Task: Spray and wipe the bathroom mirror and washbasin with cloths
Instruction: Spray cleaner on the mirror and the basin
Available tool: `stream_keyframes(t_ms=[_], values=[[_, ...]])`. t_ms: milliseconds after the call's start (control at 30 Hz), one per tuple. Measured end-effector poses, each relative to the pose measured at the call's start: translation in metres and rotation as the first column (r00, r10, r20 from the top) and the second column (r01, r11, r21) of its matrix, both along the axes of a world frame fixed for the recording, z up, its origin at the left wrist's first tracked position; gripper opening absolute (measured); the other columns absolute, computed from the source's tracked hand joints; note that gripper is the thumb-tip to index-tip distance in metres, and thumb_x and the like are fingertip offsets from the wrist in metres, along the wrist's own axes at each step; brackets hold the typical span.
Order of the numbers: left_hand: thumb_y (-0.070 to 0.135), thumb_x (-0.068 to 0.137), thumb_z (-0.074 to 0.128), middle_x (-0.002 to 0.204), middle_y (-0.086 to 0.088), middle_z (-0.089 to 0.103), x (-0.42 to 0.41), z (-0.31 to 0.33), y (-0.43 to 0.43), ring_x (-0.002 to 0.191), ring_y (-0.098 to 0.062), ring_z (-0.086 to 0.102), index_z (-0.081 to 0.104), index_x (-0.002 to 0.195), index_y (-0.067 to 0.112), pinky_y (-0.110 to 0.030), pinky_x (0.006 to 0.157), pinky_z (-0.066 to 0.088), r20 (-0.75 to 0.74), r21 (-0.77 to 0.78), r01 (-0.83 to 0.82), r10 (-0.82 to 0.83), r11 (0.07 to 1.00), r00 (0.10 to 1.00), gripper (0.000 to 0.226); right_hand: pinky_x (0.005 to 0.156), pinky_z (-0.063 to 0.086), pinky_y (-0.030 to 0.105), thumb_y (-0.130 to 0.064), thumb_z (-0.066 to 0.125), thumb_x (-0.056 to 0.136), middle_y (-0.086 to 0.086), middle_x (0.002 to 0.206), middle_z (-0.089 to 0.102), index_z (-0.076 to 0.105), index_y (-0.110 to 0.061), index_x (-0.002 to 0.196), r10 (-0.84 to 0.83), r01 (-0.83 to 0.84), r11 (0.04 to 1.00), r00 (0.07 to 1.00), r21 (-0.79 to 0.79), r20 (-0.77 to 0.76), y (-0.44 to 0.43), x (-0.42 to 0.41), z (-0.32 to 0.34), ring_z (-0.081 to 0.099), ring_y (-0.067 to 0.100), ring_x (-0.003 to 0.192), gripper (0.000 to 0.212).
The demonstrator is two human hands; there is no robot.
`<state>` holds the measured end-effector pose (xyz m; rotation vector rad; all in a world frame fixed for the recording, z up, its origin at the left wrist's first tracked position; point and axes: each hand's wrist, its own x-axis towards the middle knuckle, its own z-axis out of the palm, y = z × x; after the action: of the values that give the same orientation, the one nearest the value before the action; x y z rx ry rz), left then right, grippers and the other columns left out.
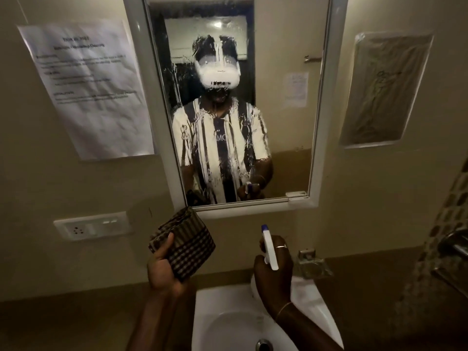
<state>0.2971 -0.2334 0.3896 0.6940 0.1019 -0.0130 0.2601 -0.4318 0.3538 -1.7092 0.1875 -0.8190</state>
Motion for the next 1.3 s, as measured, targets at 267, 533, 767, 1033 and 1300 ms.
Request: stream_keyframes(t_ms=[267, 533, 767, 1033, 1300], values=[[0.028, 0.103, 0.047, 0.113, -0.019, 0.076, -0.008, -0.016, 0.020, 0.098, -0.037, 0.076, 0.085, 0.095, 0.012, -0.055, 0.084, 0.060, -0.041, -0.016, -0.047, 0.047, 0.999, 0.998, 0.042, 0.065, 0.044, 0.010, 0.018, 0.054, 0.076, 0.001, 0.085, 0.058, 0.062, -0.015, 0.093, 0.141, -0.141, 0.989, 0.990, -0.044, 0.006, 0.051, -0.002, 0.001, 0.057, 0.013, 0.078, 0.038], [0.030, 0.095, 0.057, 0.119, -0.019, 0.075, -0.019, -0.033, 0.032, 0.102, -0.038, 0.075, 0.068, 0.124, 0.008, -0.052, 0.083, 0.063, -0.094, 0.048, -0.081, 0.085, 0.996, 0.992, 0.038, 0.071, 0.043, 0.006, 0.018, 0.049, 0.070, 0.000, 0.095, 0.061, 0.063, -0.023, 0.103, 0.243, -0.242, 0.967, 0.970, -0.082, 0.011, 0.085, -0.004, -0.014, 0.058, 0.009, 0.088, 0.054], [0.030, 0.096, 0.057, 0.127, -0.022, 0.071, -0.029, -0.071, 0.033, 0.112, -0.042, 0.070, 0.065, 0.130, 0.005, -0.055, 0.096, 0.055, -0.225, 0.083, -0.066, 0.083, 0.994, 0.971, 0.044, 0.068, 0.046, 0.012, 0.014, 0.053, 0.078, 0.000, 0.090, 0.059, 0.064, -0.019, 0.105, 0.287, -0.290, 0.957, 0.929, 0.020, -0.236, 0.090, -0.014, -0.085, 0.058, 0.012, 0.081, 0.044], [0.027, 0.106, 0.046, 0.101, -0.015, 0.079, -0.051, -0.117, 0.030, 0.085, -0.031, 0.078, 0.084, 0.093, 0.009, -0.043, 0.072, 0.065, -0.360, 0.044, -0.067, 0.079, 0.997, 0.930, 0.044, 0.074, 0.048, 0.021, 0.014, 0.051, 0.073, -0.001, 0.091, 0.063, 0.062, -0.020, 0.099, 0.228, -0.264, 0.964, 0.848, -0.010, -0.478, 0.065, -0.036, -0.176, 0.060, 0.013, 0.084, 0.044], [0.025, 0.104, 0.049, 0.115, -0.016, 0.074, -0.065, -0.168, 0.027, 0.101, -0.035, 0.072, 0.069, 0.120, 0.007, -0.048, 0.086, 0.062, -0.451, 0.054, -0.077, 0.094, 0.996, 0.888, 0.032, 0.085, 0.056, 0.044, 0.010, 0.054, 0.068, 0.005, 0.088, 0.065, 0.064, -0.013, 0.094, 0.243, -0.306, 0.952, 0.711, 0.020, -0.660, 0.039, -0.026, -0.244, 0.063, 0.025, 0.085, 0.036]])
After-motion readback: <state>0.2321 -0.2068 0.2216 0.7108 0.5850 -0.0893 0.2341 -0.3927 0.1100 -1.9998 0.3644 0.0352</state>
